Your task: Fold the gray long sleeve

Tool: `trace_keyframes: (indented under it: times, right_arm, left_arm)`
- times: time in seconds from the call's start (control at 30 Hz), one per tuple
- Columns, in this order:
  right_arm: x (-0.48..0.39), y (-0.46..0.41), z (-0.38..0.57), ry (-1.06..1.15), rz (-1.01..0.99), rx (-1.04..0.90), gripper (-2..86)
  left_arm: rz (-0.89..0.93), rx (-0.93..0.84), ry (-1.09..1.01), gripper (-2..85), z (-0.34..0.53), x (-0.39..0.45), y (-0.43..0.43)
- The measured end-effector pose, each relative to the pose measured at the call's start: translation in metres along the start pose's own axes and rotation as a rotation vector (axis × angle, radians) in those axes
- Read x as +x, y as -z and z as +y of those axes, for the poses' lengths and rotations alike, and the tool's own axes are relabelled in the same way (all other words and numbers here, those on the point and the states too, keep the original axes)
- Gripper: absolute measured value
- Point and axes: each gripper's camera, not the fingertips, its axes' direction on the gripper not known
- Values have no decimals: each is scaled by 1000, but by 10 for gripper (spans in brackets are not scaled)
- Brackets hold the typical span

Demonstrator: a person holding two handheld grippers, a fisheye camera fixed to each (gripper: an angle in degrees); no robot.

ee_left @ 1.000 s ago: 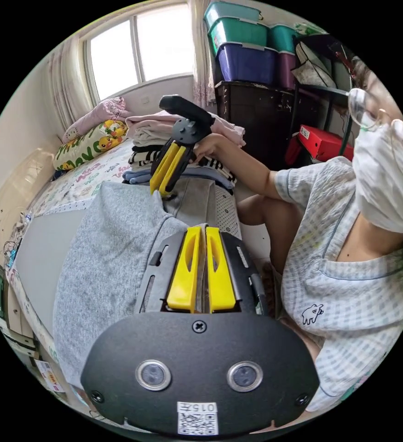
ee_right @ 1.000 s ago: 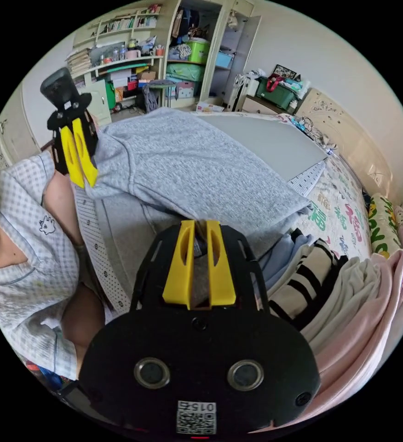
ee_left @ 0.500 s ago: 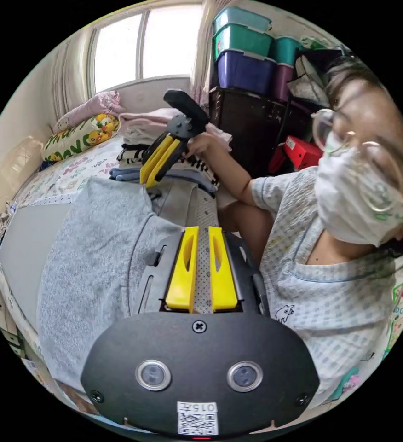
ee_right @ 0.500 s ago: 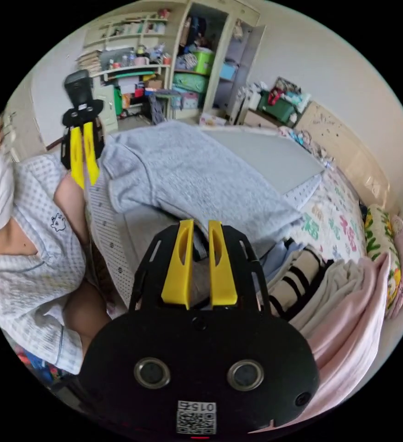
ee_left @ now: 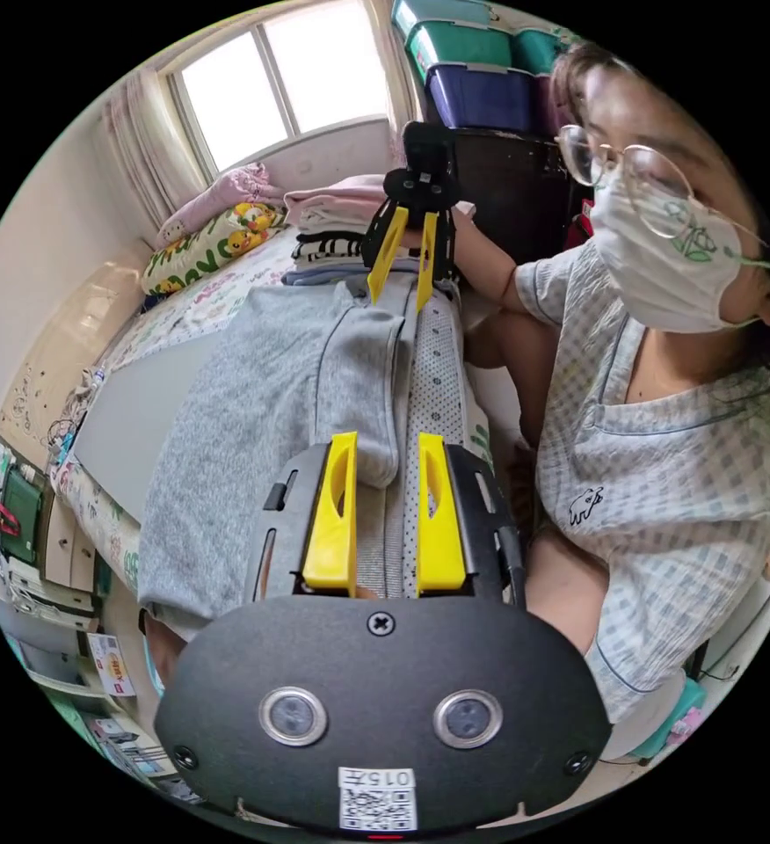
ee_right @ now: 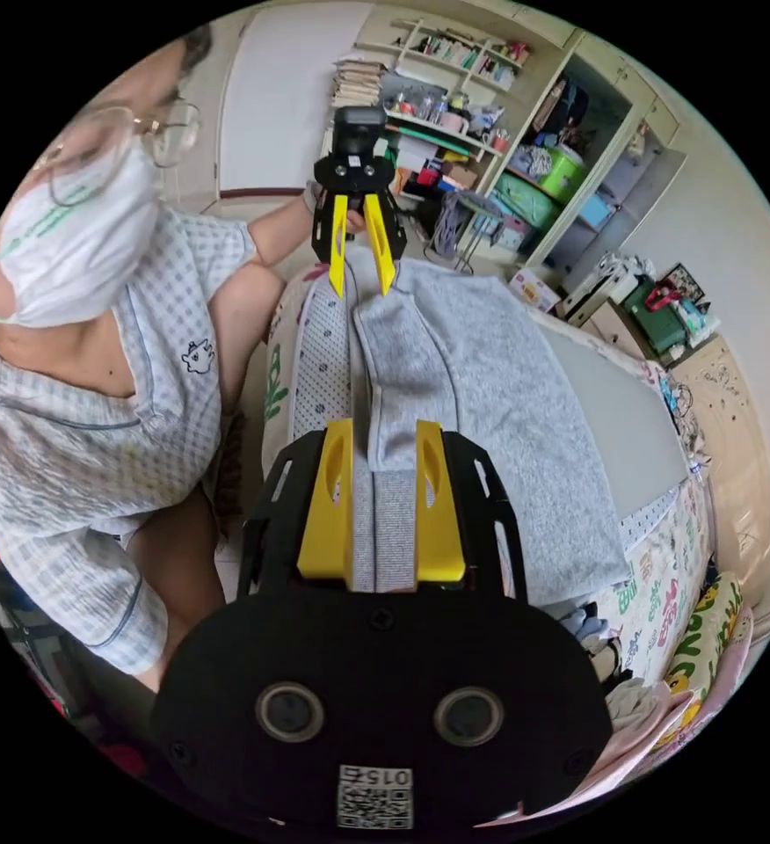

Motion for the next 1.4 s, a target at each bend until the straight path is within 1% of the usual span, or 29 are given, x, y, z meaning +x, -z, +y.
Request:
trace_keyframes:
  times: [0.07, 0.1, 0.17, 0.3, 0.4, 0.5, 0.57, 0.63, 0.77, 0.9, 1.0, 1.03, 1.1, 1.13, 1.2, 1.3, 1.37, 1.4]
  right_arm:
    - [1, -26, 3, 36, -17, -109, 106]
    - [-1, -32, 4, 58, -7, -128, 105]
    - [-6, -39, 7, 103, 6, -131, 96]
    - [-2, -30, 17, 79, 15, -106, 67]
    - [-1, -23, 26, 66, 25, -86, 60]
    - [-3, -19, 33, 66, 60, -87, 55]
    - [-3, -18, 37, 81, 62, -85, 54]
    - [0, -17, 41, 85, 50, -80, 54]
    - [7, -11, 47, 66, 18, -75, 53]
    - [4, -3, 52, 60, 36, -95, 40]
    - [2, -2, 58, 66, 49, -120, 38]
    - [6, -1, 60, 41, 35, -121, 40]
    - [11, 5, 64, 0, 29, -119, 45]
    - [13, 13, 69, -25, 29, -124, 49]
    - [13, 29, 79, -73, 47, -143, 52]
    - [12, 66, 116, -252, 33, -31, 51]
    - [7, 85, 159, -484, 57, 39, 70]
    - [3, 87, 169, -523, 78, 50, 72]
  left_arm:
    - [44, 3, 45, 82, 5, -17, -14]
    - [54, -1, 55, 76, 5, -21, -18]
    - [65, -39, 78, 56, 4, -32, -34]
    - [98, -30, 70, 46, 0, -39, -38]
    - [67, -7, 56, 55, -2, -33, -24]
    - [14, 62, 50, 87, 2, -26, 1]
    - [-46, 50, 29, 119, 1, -20, 2]
    - [-63, 29, -20, 126, -5, -15, -8]
    - [-45, -46, -68, 83, -20, -23, -43]
    - [-19, 9, -106, 40, -20, -27, -31]
    - [-23, -17, -129, 37, -24, -29, -33]
    - [6, -46, -119, 40, -29, -34, -42]
    - [51, -49, -115, 50, -34, -42, -43]
    - [81, -60, -151, 59, -37, -43, -40]
    - [74, -66, -195, 54, -42, -44, -29]
    - [99, 46, -237, 56, -59, -54, 2]
    - [55, 129, -184, 64, -87, -79, 11]
    - [49, 148, -158, 68, -95, -88, 10]
